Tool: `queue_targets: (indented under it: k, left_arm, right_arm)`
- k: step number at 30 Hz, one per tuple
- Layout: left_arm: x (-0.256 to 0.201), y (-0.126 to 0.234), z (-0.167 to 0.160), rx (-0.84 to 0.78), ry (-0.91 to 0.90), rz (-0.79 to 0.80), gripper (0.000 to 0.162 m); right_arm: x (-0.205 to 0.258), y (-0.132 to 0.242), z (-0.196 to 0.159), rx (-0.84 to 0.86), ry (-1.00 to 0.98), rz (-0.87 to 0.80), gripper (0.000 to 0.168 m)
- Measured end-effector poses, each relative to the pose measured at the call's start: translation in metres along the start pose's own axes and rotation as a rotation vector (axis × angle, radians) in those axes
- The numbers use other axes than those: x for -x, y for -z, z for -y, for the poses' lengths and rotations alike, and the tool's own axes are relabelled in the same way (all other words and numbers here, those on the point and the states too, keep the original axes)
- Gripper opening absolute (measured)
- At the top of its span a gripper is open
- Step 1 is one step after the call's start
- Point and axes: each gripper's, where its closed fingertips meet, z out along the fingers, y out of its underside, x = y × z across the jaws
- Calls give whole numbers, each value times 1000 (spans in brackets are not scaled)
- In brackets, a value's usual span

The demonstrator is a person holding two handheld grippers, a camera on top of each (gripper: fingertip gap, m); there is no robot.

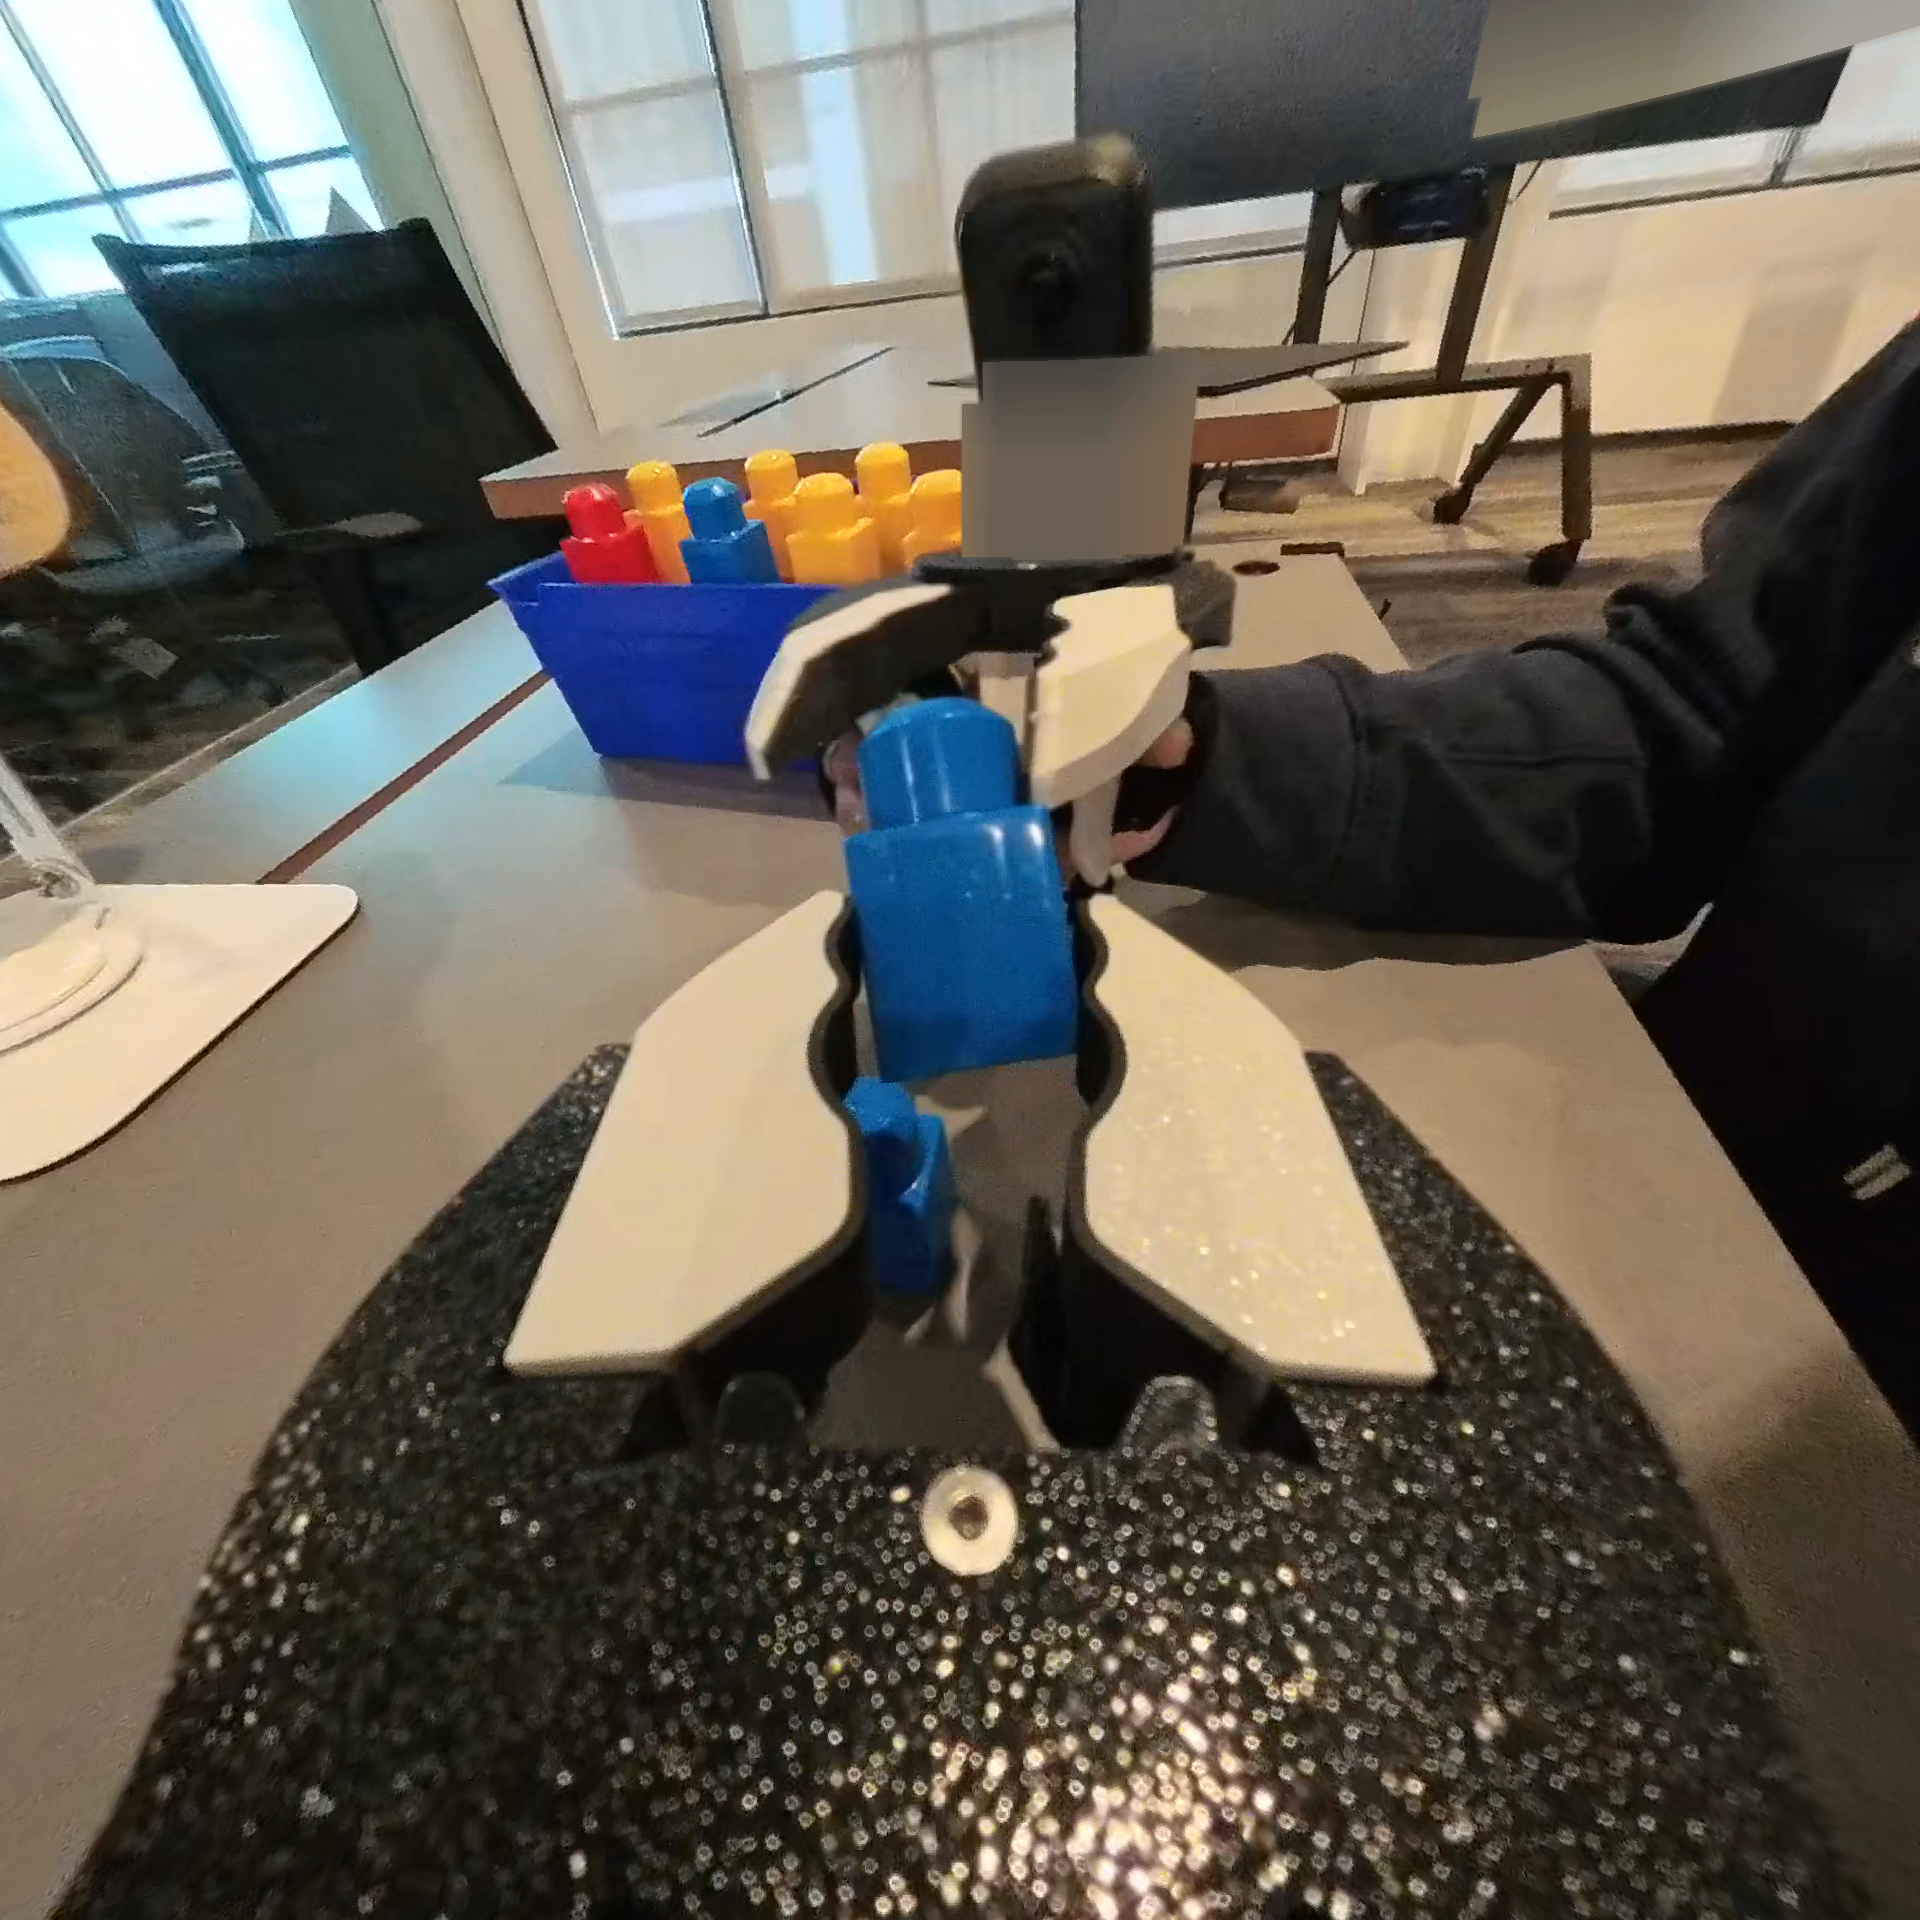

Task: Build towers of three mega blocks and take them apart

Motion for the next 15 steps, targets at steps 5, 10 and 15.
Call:
queue_targets:
  k: [5,10,15]
  left_arm:
    - [16,-6,-24,151,-50,134,54]
    - [18,-12,-45,270,-175,188,69]
    - [12,-15,-48,270,-152,145,60]
  right_arm:
    - [-2,2,-11,128,106,-47,29]
    - [-3,2,-21,212,168,-65,29]
    - [3,-1,-30,262,196,-37,29]
